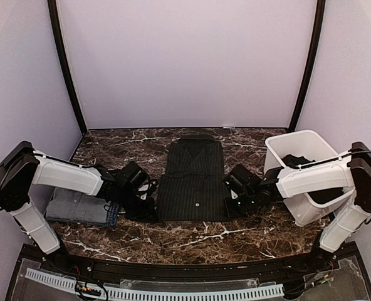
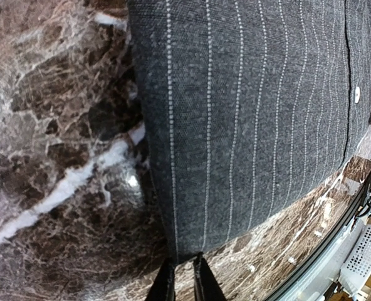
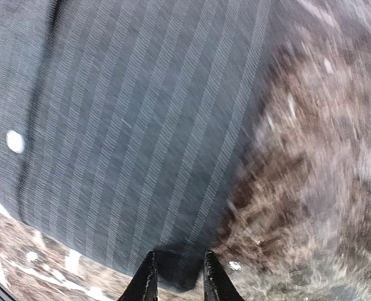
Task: Fold and stack the long sleeve shirts
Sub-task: Pick up the 2/3-rectangle-folded shirt from the center of the board.
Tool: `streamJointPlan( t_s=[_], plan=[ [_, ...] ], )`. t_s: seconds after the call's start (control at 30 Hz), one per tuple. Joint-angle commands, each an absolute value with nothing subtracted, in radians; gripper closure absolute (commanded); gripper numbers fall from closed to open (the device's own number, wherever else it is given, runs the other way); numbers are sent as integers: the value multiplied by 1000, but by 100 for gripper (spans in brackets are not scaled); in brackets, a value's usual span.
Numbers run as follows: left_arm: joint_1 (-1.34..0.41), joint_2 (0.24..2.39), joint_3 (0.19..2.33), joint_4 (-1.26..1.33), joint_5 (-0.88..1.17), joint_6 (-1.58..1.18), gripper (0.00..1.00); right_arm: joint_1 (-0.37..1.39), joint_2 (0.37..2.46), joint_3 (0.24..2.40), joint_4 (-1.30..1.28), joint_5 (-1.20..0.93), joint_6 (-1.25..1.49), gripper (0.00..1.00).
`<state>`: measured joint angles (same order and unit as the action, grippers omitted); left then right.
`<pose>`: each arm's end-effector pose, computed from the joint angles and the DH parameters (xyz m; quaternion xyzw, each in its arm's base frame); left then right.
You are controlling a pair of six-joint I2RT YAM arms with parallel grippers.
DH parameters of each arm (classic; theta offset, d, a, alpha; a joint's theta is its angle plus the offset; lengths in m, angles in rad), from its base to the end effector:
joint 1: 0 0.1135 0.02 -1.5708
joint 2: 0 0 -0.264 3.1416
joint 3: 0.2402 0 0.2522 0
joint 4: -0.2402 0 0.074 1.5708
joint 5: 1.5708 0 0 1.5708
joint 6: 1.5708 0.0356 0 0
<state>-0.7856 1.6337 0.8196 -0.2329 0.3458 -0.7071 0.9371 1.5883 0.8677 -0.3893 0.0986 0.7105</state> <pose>0.2051 -0.2222 0.1470 0.0819 0.9490 -0.2952 0.0744 0.1787 0.2372 0.1629 -0.0987 0.9674 0.1348 0.1902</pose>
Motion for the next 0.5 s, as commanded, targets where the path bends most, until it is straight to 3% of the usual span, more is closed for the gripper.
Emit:
streamJointPlan(
  t_s=[0.0,0.37,0.47],
  plan=[
    [-800,1629,812,-240,336,-730,89,949,1558,797,-341,83,769,78],
    [-801,1583,816,-275,277,-696,88,954,1492,736,-336,76,788,74],
    [-801,1562,805,-266,273,-673,85,967,1465,732,-319,73,777,69]
  ],
)
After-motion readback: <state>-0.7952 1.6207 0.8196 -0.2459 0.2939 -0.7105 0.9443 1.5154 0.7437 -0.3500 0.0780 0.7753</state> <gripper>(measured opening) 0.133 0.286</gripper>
